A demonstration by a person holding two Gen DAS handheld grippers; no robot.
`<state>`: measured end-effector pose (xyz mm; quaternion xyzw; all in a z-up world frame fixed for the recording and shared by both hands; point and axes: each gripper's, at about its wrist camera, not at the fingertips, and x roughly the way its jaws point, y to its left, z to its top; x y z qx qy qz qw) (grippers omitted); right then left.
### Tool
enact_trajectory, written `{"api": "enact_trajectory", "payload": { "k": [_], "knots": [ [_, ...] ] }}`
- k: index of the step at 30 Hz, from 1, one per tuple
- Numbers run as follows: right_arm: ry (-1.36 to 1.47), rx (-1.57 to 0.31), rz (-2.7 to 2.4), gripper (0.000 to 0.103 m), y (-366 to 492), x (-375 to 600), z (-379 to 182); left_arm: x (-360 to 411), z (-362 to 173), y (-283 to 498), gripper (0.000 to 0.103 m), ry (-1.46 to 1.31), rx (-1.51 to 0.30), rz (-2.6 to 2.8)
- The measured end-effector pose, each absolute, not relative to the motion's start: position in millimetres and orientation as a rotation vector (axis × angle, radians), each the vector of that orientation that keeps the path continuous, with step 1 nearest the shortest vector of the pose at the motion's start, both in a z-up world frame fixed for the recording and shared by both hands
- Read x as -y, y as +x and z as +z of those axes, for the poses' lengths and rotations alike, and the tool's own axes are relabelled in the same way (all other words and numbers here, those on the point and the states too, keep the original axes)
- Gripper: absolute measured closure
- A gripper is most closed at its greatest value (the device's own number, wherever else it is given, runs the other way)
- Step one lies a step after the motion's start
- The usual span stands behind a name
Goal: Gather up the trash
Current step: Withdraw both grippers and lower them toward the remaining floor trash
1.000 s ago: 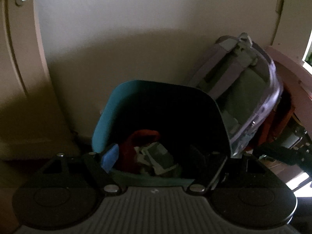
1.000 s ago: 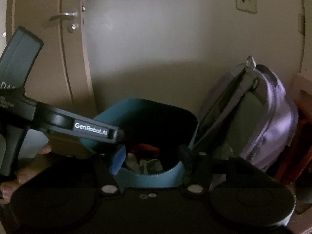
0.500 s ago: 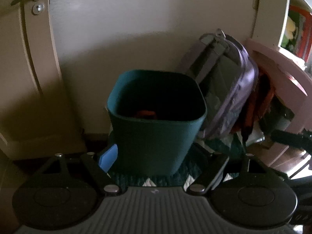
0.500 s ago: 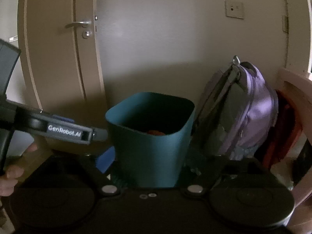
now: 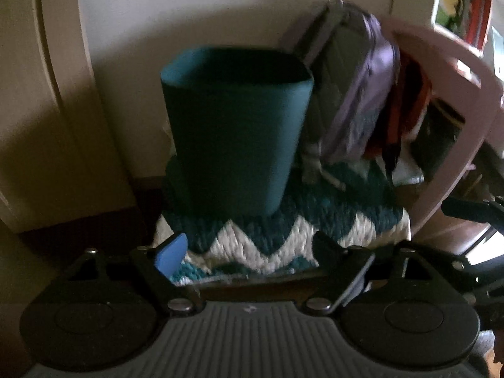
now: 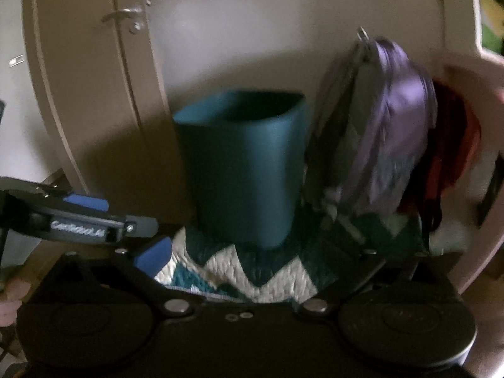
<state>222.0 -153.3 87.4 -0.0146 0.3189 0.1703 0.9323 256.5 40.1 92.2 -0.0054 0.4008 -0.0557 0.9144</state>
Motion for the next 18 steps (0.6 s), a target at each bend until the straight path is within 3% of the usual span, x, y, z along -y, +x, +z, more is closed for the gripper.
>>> {"api": "enact_trajectory", "payload": {
  "k": [2,18],
  "knots": [
    [-0.013,-0.688,0.330,0.002,220.7,159.6,63.9,-35.1,69.0,253.6,0.003,0.003,-0.852,-0.132],
    [0.128,-1.153,0.072,0.004,267.7,211.2,-179.9,-21.6,-177.7,311.1,0.003,-0.104,-1.361,-0.058]
  ]
}}
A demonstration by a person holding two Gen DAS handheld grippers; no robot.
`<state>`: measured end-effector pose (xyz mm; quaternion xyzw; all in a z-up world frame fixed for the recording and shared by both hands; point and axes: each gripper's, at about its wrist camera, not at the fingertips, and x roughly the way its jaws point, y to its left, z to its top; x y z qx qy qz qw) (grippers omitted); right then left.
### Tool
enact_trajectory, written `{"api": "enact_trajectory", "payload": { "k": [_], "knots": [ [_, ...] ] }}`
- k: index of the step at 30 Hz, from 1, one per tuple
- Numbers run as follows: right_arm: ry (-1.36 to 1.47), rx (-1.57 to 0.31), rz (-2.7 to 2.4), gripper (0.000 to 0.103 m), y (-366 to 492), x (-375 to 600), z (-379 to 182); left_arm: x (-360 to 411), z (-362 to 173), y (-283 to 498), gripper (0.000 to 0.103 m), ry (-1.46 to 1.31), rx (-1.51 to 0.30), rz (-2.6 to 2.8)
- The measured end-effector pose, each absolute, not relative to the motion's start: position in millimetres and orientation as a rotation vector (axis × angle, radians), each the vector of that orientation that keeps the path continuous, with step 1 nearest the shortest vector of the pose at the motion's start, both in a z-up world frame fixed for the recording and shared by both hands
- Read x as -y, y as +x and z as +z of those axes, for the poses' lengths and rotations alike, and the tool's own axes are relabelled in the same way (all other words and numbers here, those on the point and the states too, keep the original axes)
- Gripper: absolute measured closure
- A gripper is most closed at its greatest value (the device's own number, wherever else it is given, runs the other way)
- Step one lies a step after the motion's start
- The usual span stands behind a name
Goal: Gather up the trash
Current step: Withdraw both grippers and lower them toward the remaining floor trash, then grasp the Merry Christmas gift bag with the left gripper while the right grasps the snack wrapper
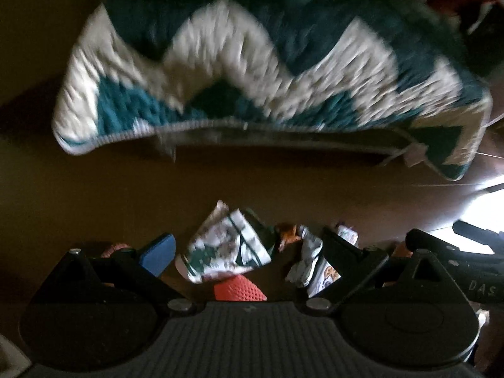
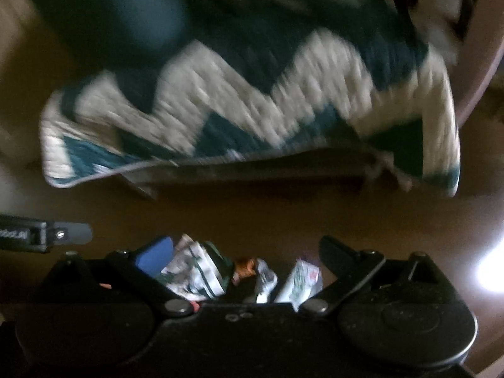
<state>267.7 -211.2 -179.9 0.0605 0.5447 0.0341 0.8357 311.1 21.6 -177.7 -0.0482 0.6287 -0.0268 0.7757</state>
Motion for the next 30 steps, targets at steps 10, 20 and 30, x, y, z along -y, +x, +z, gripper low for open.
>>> {"api": "enact_trajectory", "payload": {
  "k": [10,20,30],
  "knots": [
    [0.286,-1.415,-0.104,0.010,295.1,247.0,-315.9,-25.6,-307.9,342.6,0.003,-0.111,-1.577,0.031],
    [0.382,-1.601,-0.189,0.013,303.1,269.5,-418.2,-20.4,-417.7,351.7,0.003,-0.030,-1.757,-0.107],
    [0.394,-1.673,-0.186,0.016,297.4,278.3,-466.2,-16.4,-467.8,337.4,0.003,0.376,-1.761,-0.439]
  ]
}}
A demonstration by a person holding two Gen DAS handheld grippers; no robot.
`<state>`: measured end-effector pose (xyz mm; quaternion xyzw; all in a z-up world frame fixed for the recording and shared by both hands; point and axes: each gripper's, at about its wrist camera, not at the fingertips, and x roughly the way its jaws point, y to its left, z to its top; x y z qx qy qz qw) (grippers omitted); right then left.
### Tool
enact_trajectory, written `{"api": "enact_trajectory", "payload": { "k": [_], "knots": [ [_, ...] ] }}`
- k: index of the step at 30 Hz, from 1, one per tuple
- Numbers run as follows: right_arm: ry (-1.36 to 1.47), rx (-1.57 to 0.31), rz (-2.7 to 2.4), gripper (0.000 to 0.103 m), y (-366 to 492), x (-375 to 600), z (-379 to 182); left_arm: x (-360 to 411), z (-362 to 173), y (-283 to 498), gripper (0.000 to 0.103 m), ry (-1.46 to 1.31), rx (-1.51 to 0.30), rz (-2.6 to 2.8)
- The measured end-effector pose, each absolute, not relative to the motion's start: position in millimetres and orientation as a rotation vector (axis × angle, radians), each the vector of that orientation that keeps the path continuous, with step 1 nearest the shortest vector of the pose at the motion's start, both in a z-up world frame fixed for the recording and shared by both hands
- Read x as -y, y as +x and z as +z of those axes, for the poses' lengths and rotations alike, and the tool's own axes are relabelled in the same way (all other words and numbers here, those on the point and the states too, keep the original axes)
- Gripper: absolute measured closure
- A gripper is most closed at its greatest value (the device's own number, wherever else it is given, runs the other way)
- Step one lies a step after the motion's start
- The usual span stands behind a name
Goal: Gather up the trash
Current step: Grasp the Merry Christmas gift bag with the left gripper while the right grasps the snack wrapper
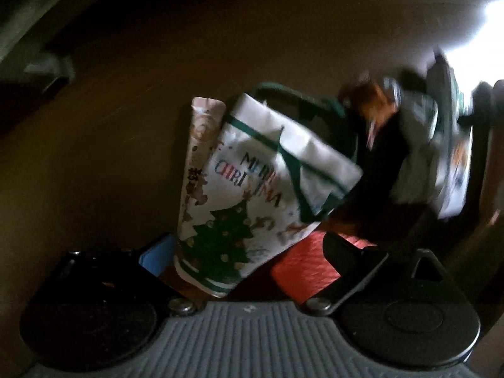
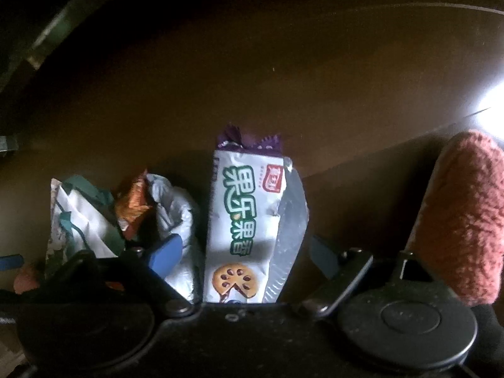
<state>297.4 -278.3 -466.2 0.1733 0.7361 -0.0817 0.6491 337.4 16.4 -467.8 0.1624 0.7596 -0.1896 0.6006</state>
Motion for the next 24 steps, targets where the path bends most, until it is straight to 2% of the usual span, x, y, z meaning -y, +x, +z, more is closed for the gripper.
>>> {"api": "enact_trajectory", "payload": {
  "k": [6,8,12,15,17,18,19,21,23,24],
  "knots": [
    [0.399,-1.703,-0.190,0.016,292.6,279.0,-484.8,-2.1,-486.7,308.3,0.003,0.676,-1.618,-0.670],
    [0.394,-1.718,-0.185,0.020,291.2,278.8,-489.4,0.1,-496.1,301.9,0.003,0.732,-1.597,-0.699],
    [0.394,-1.728,-0.186,0.026,290.6,277.0,-497.1,-6.0,-513.0,305.8,0.003,0.672,-1.632,-0.673],
    [0.398,-1.722,-0.189,0.036,291.5,274.5,-499.4,-14.3,-516.8,316.3,0.003,0.575,-1.661,-0.648],
    [0.402,-1.718,-0.186,0.051,292.7,275.3,-500.6,-21.4,-518.8,325.5,0.011,0.480,-1.701,-0.620],
    [0.402,-1.717,-0.191,0.054,292.4,276.4,-500.1,-25.7,-518.8,330.1,0.012,0.439,-1.713,-0.599],
    [0.406,-1.715,-0.198,0.057,292.8,277.1,-499.3,-29.2,-517.5,334.4,0.018,0.401,-1.720,-0.585],
    [0.406,-1.703,-0.199,0.061,293.3,277.3,-496.7,-34.4,-513.4,341.5,0.034,0.361,-1.726,-0.561],
    [0.383,-1.696,-0.200,0.066,294.6,277.6,-491.7,-37.3,-508.6,345.9,0.068,0.342,-1.738,-0.552],
    [0.375,-1.693,-0.199,0.067,295.7,277.5,-488.7,-37.7,-506.0,347.5,0.071,0.341,-1.740,-0.543]
  ]
}}
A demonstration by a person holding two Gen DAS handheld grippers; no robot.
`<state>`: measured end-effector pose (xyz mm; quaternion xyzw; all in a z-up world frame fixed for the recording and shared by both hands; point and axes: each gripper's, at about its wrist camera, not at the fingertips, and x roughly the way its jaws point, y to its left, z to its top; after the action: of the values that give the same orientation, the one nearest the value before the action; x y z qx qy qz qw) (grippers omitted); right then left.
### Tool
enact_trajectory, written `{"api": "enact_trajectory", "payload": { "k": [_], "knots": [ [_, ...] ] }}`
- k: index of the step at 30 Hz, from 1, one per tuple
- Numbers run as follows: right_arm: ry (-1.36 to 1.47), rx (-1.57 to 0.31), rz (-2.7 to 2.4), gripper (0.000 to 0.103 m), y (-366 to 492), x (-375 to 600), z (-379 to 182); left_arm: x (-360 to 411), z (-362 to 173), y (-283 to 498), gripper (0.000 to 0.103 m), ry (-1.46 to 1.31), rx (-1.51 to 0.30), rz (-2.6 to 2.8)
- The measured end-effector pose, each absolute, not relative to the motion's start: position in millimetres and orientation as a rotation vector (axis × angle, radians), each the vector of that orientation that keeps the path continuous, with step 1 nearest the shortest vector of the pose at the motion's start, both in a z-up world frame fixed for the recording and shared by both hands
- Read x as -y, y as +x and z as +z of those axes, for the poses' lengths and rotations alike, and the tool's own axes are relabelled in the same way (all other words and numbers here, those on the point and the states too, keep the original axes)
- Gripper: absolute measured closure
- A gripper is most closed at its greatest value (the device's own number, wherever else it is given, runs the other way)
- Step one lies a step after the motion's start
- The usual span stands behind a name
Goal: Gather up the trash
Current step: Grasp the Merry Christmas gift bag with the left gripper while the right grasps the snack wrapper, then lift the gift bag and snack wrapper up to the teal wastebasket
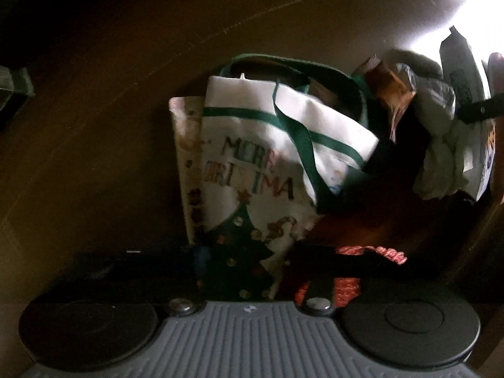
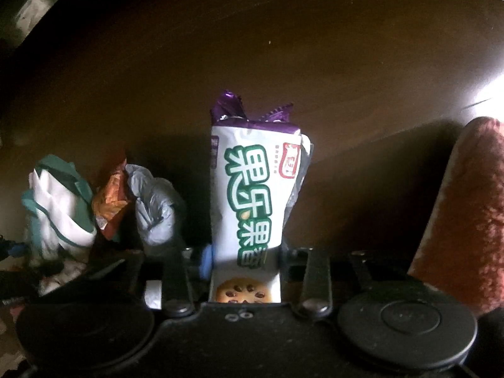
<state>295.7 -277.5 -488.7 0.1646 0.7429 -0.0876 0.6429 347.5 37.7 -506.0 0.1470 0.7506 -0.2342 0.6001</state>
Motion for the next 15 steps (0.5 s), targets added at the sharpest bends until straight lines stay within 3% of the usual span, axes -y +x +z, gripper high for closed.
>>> {"api": "enact_trajectory", "payload": {
  "k": [4,15],
  "knots": [
    [0.319,-1.676,-0.195,0.070,299.2,271.5,-471.0,-35.6,-485.2,351.3,0.082,0.358,-1.717,-0.509],
    [0.286,-1.562,-0.127,0.071,298.3,260.3,-362.8,-48.7,-364.9,342.7,0.082,0.254,-1.690,-0.455]
  ]
}}
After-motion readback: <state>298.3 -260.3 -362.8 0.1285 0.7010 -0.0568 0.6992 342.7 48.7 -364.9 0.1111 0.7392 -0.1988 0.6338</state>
